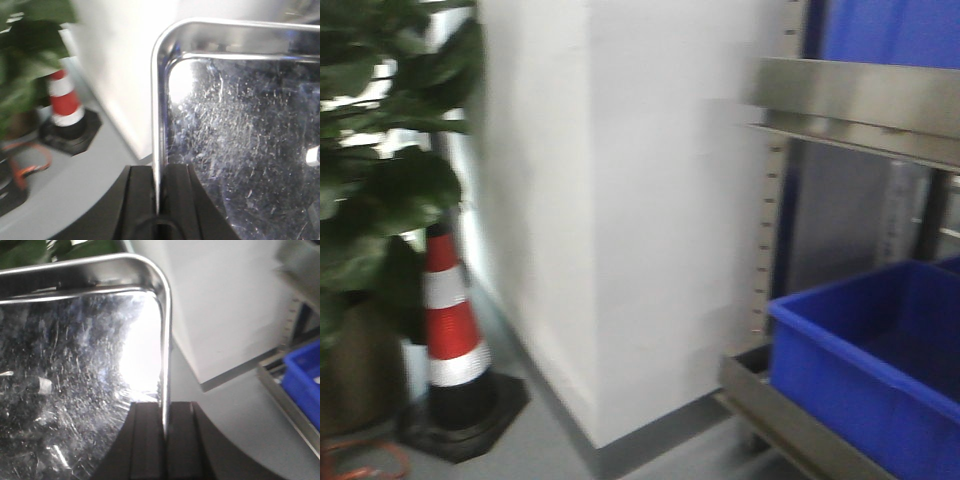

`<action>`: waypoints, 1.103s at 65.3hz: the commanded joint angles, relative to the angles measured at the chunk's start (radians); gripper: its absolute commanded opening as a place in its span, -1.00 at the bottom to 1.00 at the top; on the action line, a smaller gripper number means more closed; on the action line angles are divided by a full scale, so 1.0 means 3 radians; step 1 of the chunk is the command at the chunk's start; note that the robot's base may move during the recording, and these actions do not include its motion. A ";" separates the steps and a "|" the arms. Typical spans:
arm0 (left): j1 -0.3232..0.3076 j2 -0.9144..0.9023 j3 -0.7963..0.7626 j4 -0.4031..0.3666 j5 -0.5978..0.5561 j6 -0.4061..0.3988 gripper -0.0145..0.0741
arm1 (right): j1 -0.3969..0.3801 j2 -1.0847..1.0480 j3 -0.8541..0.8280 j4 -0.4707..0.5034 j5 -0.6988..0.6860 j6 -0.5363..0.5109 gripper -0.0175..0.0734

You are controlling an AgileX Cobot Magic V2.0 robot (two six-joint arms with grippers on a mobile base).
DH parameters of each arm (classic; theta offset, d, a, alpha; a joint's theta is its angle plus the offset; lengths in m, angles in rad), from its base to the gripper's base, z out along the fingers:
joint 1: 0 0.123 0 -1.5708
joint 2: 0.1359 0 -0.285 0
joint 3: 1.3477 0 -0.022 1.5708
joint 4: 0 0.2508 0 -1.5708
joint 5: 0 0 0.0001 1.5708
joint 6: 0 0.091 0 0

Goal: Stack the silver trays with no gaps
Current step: 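Turn and drive the base toward the other rack with the tray, then move the held tray over the silver tray on the shelf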

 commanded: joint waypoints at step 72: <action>0.0004 -0.0042 -0.0029 0.0280 0.0008 0.0010 -0.71 | -0.0016 -0.0060 -0.0031 -0.0137 -0.0071 -0.0025 -0.78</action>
